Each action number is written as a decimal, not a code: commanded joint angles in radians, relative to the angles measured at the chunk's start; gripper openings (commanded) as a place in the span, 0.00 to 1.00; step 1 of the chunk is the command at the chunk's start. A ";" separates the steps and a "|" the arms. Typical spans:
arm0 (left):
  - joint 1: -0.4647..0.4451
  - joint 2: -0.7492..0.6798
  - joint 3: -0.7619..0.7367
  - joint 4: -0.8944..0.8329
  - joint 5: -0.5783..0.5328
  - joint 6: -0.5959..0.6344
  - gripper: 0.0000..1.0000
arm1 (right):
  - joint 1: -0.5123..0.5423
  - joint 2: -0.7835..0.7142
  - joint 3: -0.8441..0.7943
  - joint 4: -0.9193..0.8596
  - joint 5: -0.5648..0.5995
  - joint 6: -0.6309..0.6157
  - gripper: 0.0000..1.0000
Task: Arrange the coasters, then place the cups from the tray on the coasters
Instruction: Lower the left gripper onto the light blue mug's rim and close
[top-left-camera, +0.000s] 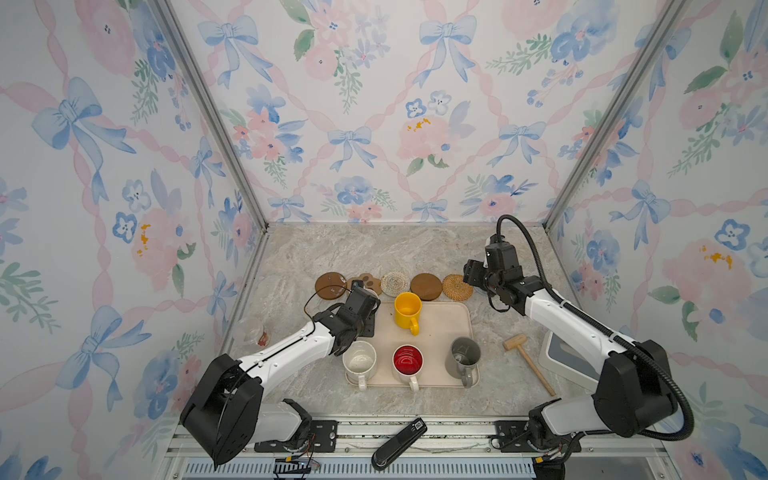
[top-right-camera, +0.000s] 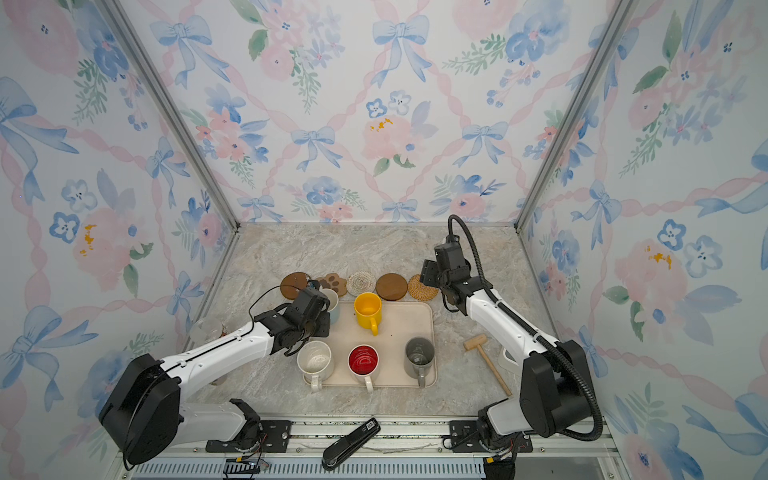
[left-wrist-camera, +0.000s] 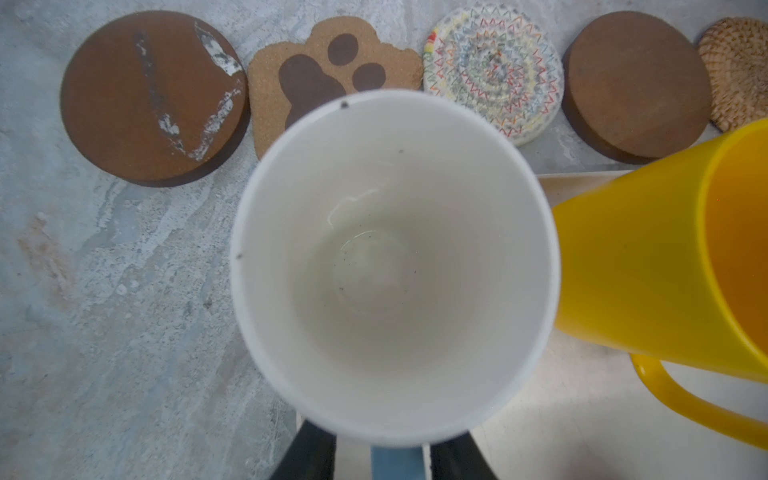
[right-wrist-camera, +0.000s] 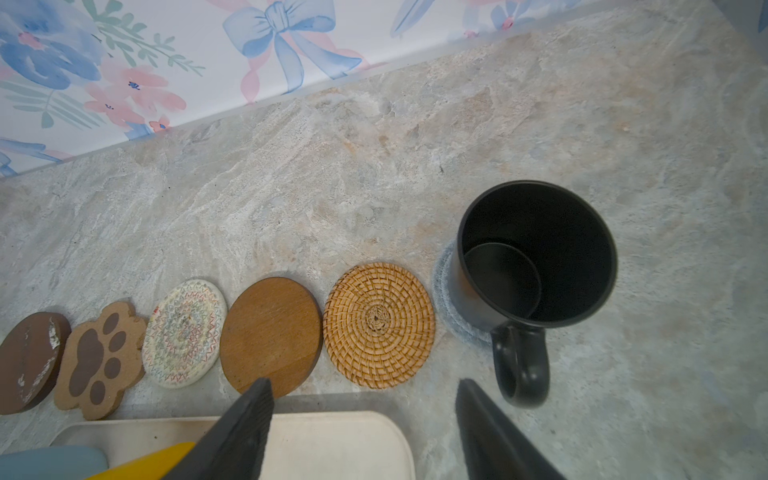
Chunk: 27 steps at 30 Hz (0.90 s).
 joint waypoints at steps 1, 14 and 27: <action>-0.003 0.012 0.020 0.002 -0.009 -0.011 0.33 | -0.012 0.012 0.008 -0.012 -0.003 0.011 0.72; -0.003 0.015 0.014 0.002 -0.023 -0.016 0.28 | -0.012 0.019 0.011 -0.011 -0.009 0.010 0.72; -0.003 0.034 0.013 0.002 -0.051 -0.026 0.05 | -0.015 0.029 0.014 -0.013 -0.012 0.010 0.72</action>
